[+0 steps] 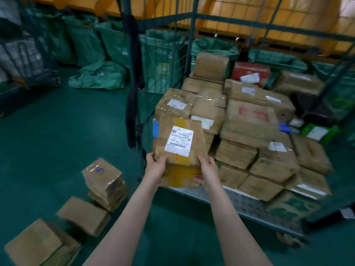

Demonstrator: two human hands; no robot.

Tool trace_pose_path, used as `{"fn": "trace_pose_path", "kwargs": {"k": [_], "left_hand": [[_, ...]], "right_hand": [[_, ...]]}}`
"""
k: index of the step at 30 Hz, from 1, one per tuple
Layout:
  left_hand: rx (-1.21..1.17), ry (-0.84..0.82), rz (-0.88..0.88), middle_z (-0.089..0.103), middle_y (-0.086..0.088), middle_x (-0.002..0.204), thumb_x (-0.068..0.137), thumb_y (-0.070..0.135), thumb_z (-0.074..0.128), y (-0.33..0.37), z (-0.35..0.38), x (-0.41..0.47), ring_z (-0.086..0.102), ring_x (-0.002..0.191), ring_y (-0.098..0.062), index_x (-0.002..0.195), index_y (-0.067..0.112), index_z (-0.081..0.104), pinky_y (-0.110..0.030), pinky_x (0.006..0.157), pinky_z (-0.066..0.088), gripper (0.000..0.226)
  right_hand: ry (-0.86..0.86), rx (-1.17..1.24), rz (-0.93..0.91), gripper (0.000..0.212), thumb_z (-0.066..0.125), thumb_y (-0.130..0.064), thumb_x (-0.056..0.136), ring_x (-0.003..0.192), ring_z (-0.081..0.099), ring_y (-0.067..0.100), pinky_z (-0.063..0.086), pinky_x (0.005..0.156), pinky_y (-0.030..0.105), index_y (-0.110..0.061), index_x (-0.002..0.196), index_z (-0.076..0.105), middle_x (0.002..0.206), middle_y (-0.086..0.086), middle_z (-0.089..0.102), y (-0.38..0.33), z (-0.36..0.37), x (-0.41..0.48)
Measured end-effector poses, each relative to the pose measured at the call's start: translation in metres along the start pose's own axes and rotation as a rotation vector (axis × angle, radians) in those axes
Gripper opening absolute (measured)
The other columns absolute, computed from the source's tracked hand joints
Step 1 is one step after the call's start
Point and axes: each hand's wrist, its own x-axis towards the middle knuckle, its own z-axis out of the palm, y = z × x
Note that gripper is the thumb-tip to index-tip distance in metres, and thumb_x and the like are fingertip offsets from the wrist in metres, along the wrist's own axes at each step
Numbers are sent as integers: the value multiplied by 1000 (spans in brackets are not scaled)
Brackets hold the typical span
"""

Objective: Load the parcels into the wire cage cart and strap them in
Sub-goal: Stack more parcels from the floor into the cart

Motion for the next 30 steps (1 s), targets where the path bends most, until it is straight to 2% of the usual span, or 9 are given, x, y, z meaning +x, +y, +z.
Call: {"fn": "trace_pose_path", "kwargs": {"k": [2, 7, 11, 14, 18, 23, 25, 27, 30], "left_hand": [[25, -51, 21, 45, 0, 110, 95, 26, 50, 4, 30, -3, 46, 96, -22, 137, 17, 30, -35, 80, 41, 47], [73, -178, 56, 48, -1, 107, 95, 25, 51, 14, 92, -4, 49, 80, -13, 137, 14, 29, -33, 70, 43, 48], [124, -238, 71, 50, -6, 115, 93, 23, 54, 21, 139, 6, 51, 93, -20, 136, 10, 33, -30, 68, 45, 50], [174, -342, 69, 48, -3, 116, 95, 28, 51, 31, 180, 13, 50, 96, -21, 139, 15, 28, -34, 77, 44, 51], [209, -448, 109, 51, -1, 120, 93, 32, 53, 53, 239, 22, 50, 98, -19, 137, 21, 31, -35, 84, 44, 51], [232, -602, 178, 49, 2, 124, 94, 30, 53, 87, 315, 24, 50, 106, -20, 136, 21, 32, -36, 89, 42, 48], [250, -638, 191, 48, 0, 131, 94, 29, 54, 94, 335, 27, 50, 113, -21, 138, 20, 31, -36, 91, 43, 50], [264, -668, 204, 48, -1, 134, 94, 29, 54, 98, 356, 33, 48, 107, -18, 138, 19, 32, -33, 86, 41, 50], [295, -708, 202, 47, -2, 136, 94, 29, 53, 101, 386, 40, 48, 106, -18, 139, 19, 31, -33, 84, 39, 51]], "right_hand": [[62, 13, 4, 51, 46, -40, 97, 93, 60, 27, 55, 84, 39, -22, 143, 35, 137, 5, 47, -4, -29, 7], [183, 83, 14, 45, 46, -37, 98, 96, 60, 28, 54, 85, 41, -20, 139, 40, 126, 3, 51, -11, -85, 26], [260, 170, 11, 43, 47, -35, 97, 96, 59, 26, 54, 85, 41, -19, 137, 42, 125, 2, 52, -14, -123, 43], [338, 257, 7, 43, 49, -32, 97, 101, 57, 28, 54, 82, 39, -18, 137, 42, 122, 3, 52, -24, -154, 59], [457, 336, -6, 51, 52, -33, 95, 87, 59, 25, 54, 80, 40, -18, 142, 38, 130, 6, 51, -45, -196, 80], [607, 383, -70, 52, 53, -34, 95, 108, 57, 31, 55, 84, 43, -21, 143, 39, 134, 3, 50, -74, -256, 112], [642, 414, -68, 52, 52, -34, 95, 104, 58, 30, 55, 80, 42, -21, 144, 37, 131, 0, 50, -81, -269, 122], [675, 449, -64, 54, 52, -33, 96, 97, 59, 29, 56, 74, 38, -20, 145, 35, 135, 1, 48, -84, -281, 133], [717, 464, -51, 50, 51, -33, 96, 103, 58, 29, 55, 68, 35, -20, 143, 39, 135, 3, 49, -87, -302, 149]]}}
